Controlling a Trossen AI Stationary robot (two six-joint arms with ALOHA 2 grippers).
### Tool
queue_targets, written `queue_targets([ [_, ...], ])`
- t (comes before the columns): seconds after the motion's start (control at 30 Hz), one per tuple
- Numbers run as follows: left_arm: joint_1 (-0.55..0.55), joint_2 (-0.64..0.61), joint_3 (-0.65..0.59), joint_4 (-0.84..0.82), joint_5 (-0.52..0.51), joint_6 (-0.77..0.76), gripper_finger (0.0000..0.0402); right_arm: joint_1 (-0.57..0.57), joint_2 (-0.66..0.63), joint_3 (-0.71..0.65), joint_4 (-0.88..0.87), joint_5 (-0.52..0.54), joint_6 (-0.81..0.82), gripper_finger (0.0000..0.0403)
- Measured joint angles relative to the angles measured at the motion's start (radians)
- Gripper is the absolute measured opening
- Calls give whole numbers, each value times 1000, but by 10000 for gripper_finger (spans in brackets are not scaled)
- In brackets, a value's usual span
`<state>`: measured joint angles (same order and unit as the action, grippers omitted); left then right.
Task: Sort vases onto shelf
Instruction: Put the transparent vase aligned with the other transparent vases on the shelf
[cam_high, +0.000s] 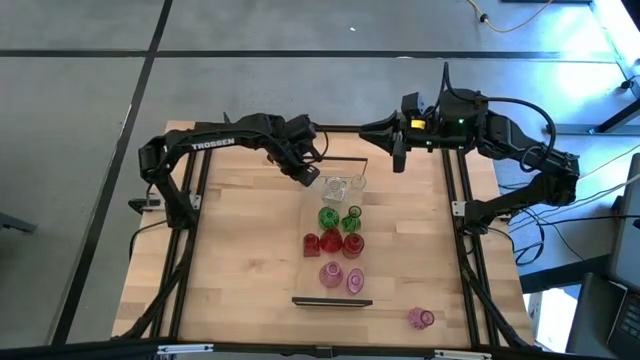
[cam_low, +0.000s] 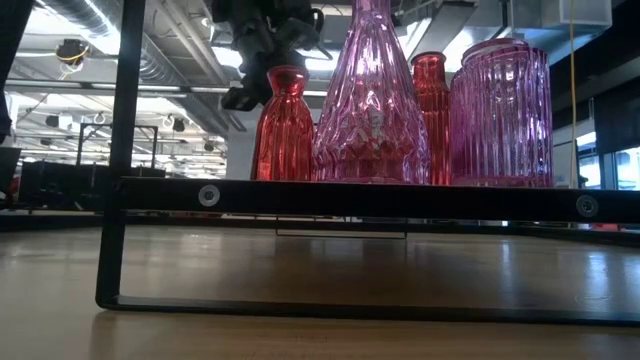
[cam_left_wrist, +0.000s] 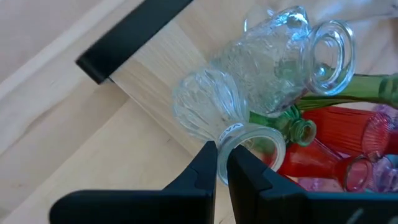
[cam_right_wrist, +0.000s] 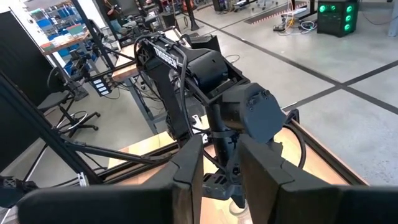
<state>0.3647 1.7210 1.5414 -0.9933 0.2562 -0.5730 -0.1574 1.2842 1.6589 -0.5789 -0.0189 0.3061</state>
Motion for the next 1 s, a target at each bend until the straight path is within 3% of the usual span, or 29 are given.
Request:
queue_targets([
  [0.8,-26,0,0,-33,-45,-35,17,0,0,0,-2,-27,4,85],
  [1.0,-44,0,0,-33,-113,-47,56,0,0,0,-22,-27,4,85],
])
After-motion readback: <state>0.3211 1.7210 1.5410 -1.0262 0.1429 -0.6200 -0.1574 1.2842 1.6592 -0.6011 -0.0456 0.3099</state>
